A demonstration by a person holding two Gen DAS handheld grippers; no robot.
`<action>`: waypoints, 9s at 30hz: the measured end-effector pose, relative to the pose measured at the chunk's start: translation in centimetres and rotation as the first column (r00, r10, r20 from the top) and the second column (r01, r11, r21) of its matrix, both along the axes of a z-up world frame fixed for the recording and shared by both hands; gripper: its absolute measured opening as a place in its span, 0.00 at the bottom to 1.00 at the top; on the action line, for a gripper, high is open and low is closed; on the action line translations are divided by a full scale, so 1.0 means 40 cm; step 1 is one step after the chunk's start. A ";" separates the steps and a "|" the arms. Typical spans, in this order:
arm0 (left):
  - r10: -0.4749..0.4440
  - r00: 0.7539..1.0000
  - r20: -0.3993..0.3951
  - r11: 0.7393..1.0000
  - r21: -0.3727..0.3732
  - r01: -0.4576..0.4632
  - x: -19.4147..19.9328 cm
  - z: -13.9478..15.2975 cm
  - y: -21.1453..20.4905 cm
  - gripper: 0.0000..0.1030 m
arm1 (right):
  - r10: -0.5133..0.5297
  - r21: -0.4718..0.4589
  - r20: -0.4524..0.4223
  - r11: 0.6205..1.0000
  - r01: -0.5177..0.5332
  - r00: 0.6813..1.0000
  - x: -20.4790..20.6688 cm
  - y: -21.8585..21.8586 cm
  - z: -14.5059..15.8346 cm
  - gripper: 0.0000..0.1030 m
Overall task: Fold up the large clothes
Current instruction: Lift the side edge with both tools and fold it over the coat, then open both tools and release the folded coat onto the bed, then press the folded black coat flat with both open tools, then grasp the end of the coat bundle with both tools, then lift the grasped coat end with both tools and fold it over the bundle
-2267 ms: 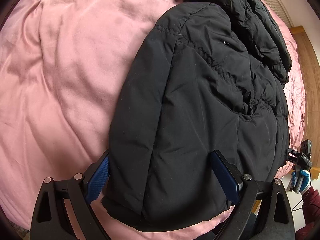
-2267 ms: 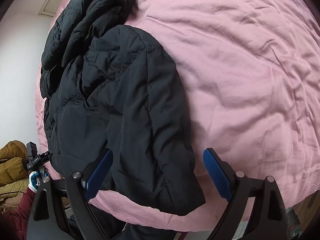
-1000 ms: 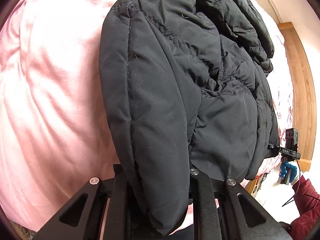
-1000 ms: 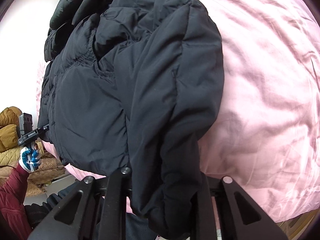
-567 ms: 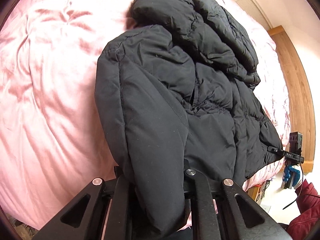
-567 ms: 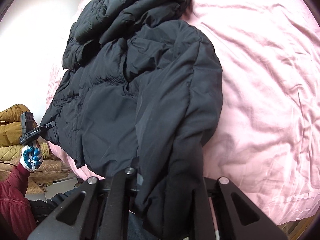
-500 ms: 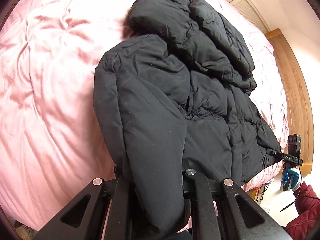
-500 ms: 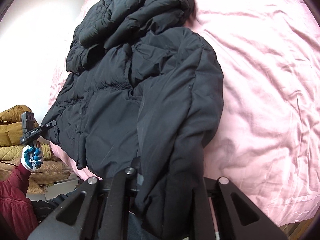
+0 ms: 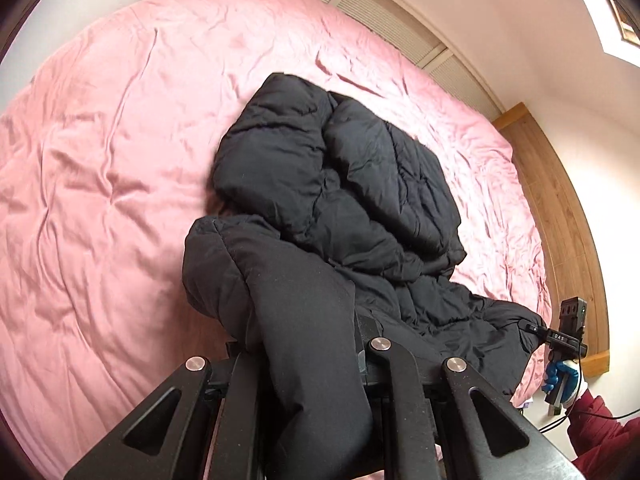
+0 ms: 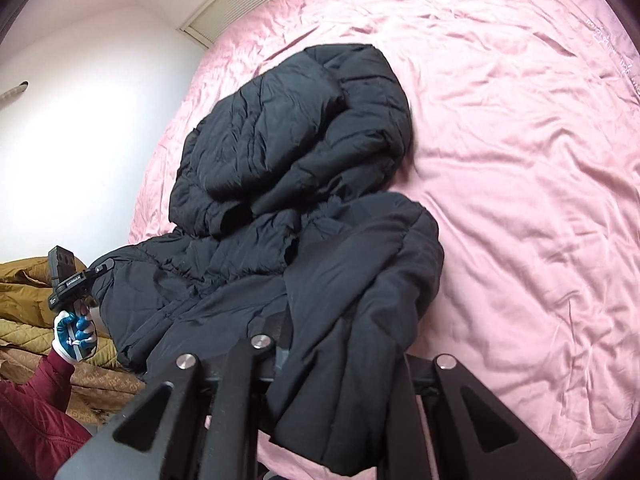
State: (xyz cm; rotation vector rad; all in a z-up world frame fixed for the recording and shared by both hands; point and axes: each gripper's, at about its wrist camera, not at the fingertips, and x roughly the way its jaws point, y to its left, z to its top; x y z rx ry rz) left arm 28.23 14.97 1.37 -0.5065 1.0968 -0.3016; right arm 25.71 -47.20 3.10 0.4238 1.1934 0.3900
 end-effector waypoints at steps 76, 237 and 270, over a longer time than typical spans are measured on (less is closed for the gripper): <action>0.290 0.955 -0.068 0.942 -0.154 -0.298 0.812 -0.106 0.073 0.70 | -0.407 0.041 0.072 0.913 0.405 0.910 0.870 0.006 -0.019 0.92; 0.167 0.985 -0.052 0.983 0.090 -0.162 0.810 -0.268 0.200 0.97 | -0.254 0.005 -0.033 0.967 0.254 0.967 0.753 -0.063 -0.284 1.00; -0.030 0.983 -0.179 0.929 -0.368 -0.039 0.829 -0.542 0.060 0.99 | -0.083 0.359 -0.147 0.924 0.132 0.986 0.809 0.063 -0.563 1.00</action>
